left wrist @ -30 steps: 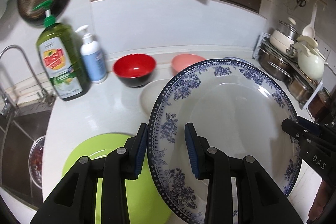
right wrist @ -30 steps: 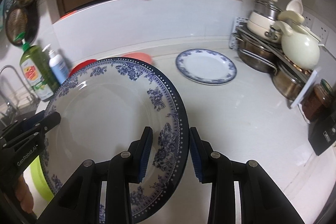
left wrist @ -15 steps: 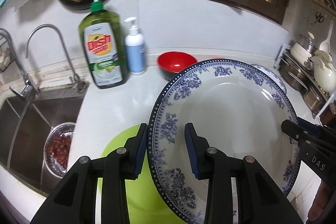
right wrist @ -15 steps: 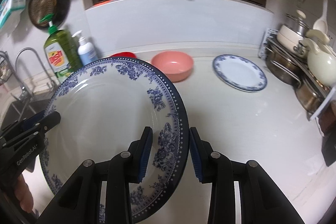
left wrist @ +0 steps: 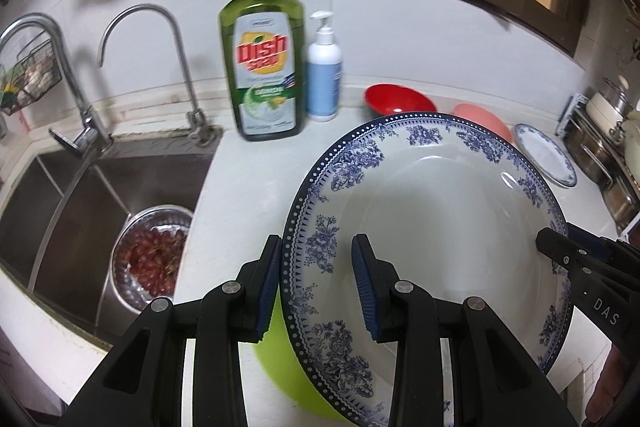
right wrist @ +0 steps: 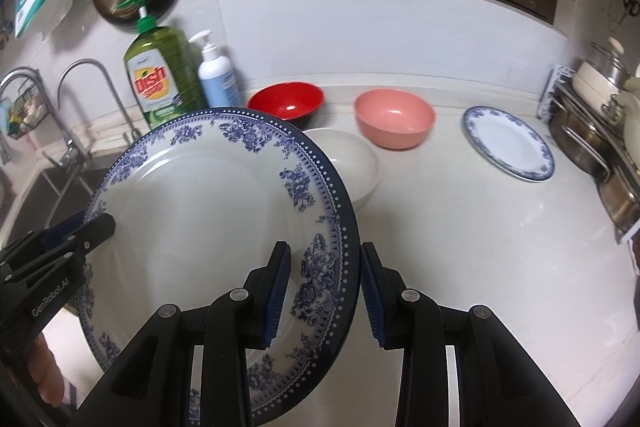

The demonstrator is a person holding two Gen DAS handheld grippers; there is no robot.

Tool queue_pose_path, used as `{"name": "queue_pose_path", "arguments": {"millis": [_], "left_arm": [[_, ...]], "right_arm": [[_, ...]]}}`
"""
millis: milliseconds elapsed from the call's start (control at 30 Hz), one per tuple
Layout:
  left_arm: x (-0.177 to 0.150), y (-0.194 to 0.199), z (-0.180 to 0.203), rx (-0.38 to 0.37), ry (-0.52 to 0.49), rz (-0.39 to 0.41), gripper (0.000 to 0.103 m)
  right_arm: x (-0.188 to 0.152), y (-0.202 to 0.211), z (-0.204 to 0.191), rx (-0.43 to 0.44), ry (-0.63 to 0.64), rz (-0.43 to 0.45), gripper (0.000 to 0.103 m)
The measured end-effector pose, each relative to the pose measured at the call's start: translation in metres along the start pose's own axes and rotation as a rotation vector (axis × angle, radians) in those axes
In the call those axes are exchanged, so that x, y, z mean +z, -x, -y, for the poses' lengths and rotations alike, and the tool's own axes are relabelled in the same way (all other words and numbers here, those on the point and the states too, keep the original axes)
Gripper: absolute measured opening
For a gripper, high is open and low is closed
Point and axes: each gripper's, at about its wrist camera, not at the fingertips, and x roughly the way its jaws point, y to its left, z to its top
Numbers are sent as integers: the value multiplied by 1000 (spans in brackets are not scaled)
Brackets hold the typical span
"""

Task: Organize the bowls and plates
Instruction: 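Hold the blue-and-white plate above the lime-green plate with both tools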

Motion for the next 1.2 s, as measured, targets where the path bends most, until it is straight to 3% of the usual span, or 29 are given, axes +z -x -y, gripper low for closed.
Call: {"name": "queue_pose_path", "arguments": {"millis": [433, 1200], "left_arm": [[-18, -15, -30, 52, 54, -64, 36], [-41, -69, -37, 84, 83, -206, 36]], "right_arm": [[-5, -26, -36, 58, 63, -60, 36], [-24, -87, -49, 83, 87, -223, 36]]}}
